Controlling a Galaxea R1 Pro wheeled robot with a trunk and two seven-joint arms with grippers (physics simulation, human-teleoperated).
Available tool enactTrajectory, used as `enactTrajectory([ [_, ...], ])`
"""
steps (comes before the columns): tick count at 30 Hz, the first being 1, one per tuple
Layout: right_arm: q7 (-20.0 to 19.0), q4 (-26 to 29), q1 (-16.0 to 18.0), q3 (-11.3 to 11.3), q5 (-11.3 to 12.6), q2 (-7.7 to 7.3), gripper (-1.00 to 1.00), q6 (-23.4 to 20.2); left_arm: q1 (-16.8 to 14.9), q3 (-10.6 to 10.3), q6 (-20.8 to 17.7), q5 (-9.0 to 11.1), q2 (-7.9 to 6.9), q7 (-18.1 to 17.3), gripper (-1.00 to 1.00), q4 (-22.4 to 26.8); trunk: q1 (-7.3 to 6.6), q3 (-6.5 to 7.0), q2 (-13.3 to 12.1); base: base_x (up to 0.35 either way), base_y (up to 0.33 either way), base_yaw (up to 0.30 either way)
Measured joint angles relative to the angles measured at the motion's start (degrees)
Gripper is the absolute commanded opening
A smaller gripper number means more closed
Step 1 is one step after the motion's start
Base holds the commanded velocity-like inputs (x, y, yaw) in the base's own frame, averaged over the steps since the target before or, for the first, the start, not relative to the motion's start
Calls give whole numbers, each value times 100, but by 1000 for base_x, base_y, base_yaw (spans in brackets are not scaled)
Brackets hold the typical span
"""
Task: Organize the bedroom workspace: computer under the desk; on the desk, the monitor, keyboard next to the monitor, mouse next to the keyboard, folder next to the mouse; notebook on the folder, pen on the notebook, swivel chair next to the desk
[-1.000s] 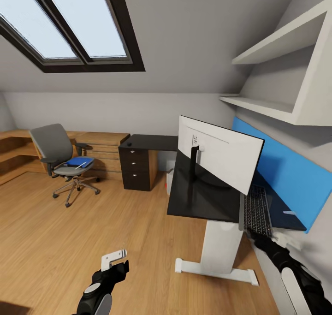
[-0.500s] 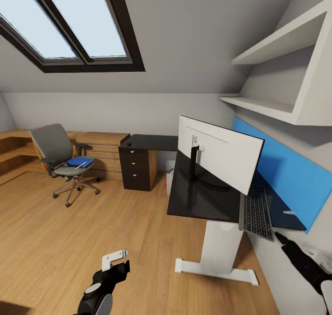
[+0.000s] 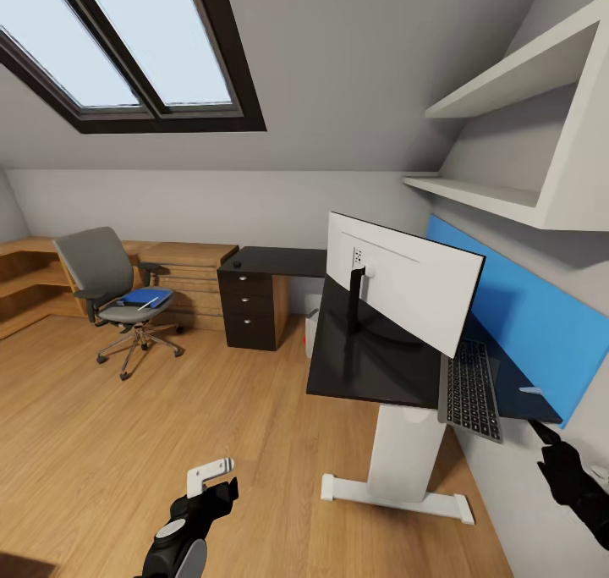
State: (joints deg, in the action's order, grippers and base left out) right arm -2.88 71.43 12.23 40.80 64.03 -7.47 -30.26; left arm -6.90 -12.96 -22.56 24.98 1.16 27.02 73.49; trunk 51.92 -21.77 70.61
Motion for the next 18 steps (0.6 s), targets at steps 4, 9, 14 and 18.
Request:
enactTrajectory([
  [4,-12,27,1,-217,118,5,100,22,0,-3,0,-1,0,0,100,0,0,0,0,0,0,0],
  [9,1,4,2,-550,172,19,100,215,0,-4,0,-1,0,0,100,0,0,0,0,0,0,0],
  [14,7,-9,3,-676,189,92,100,698,0,-6,0,-1,0,5,100,3,0,0,0,0,0,0],
  [18,9,-13,3,-767,185,233,100,1077,0,-10,0,-5,1,8,100,6,87,-71,159,0,0,0],
])
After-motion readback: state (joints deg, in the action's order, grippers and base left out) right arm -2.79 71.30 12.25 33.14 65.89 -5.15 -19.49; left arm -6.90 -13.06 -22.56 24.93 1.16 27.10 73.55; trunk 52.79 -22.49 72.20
